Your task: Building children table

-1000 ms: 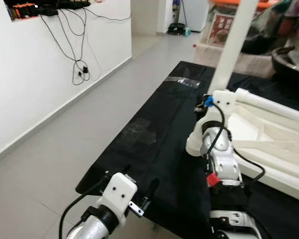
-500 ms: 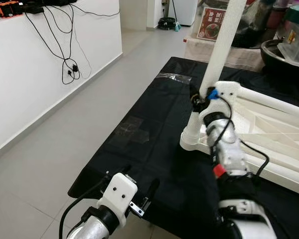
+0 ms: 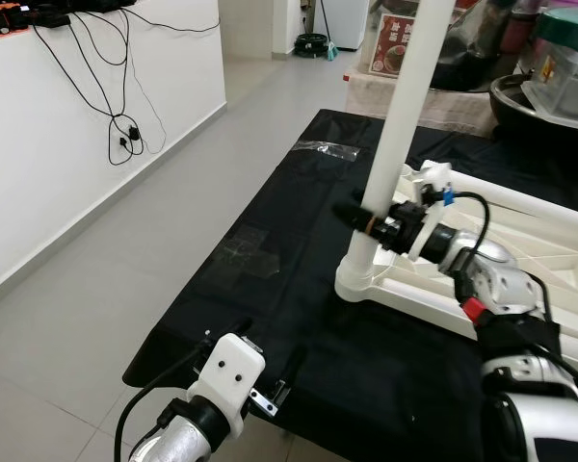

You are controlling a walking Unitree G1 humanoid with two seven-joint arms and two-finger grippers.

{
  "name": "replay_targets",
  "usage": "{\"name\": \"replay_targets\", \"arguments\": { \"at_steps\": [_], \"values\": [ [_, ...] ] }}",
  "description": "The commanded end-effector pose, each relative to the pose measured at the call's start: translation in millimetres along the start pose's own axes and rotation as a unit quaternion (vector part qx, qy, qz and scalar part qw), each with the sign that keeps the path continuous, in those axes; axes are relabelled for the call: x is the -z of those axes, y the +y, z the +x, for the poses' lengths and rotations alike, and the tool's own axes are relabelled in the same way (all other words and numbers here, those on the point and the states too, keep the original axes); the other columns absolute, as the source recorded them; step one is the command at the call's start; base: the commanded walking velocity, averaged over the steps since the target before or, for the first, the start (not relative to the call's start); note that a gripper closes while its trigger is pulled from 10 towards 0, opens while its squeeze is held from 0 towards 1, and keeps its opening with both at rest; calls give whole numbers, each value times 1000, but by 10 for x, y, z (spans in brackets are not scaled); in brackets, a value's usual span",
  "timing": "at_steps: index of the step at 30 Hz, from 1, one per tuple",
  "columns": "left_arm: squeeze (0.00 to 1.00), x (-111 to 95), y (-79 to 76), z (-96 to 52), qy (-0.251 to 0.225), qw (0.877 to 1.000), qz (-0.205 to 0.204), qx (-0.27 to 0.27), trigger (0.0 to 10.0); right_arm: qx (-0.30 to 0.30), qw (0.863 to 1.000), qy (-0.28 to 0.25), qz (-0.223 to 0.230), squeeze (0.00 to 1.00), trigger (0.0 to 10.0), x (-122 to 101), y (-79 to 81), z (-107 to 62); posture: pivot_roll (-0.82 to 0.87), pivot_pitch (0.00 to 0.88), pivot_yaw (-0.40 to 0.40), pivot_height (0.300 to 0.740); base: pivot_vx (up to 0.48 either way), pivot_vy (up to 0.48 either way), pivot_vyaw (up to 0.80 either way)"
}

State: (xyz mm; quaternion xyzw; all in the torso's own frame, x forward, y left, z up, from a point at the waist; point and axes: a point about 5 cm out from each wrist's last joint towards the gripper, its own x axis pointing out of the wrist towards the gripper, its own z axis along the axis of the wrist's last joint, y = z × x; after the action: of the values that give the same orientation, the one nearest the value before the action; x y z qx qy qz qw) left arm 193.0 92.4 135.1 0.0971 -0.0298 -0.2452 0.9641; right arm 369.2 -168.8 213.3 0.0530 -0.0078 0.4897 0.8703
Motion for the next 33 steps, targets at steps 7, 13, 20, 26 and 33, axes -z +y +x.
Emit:
{"name": "replay_targets", "arguments": {
  "at_steps": [7, 13, 20, 26, 33],
  "values": [
    [0, 23, 10, -16, 6, 1000, 2, -2, 10000, 31, 999, -30, -29, 0, 0, -62, -7, 199, 153, 76, -52, 740, 0, 0, 0],
    [0, 29, -5, -17, 6, 1000, 0, -1, 10000, 279, 956, -67, -52, 0, 0, -107, -265, -37, 150, 76, -58, 740, 0, 0, 0],
    [0, 33, -4, -10, 6, 1000, 1, 3, 10000, 574, 811, -54, -95, 0, 0, 36, -273, -406, 139, 78, -47, 740, 0, 0, 0],
    [0, 24, -28, -8, 5, 1000, -1, 5, 10000, 668, 742, -38, -48, 0, 0, 211, 32, -394, 143, 83, -46, 740, 0, 0, 0],
    [0, 27, -23, -8, 6, 1000, -1, 6, 10000, 575, 810, -108, -53, 1000, 10000, 59, 205, -23, 135, 88, -44, 740, 0, 0, 0]
  ]
}}
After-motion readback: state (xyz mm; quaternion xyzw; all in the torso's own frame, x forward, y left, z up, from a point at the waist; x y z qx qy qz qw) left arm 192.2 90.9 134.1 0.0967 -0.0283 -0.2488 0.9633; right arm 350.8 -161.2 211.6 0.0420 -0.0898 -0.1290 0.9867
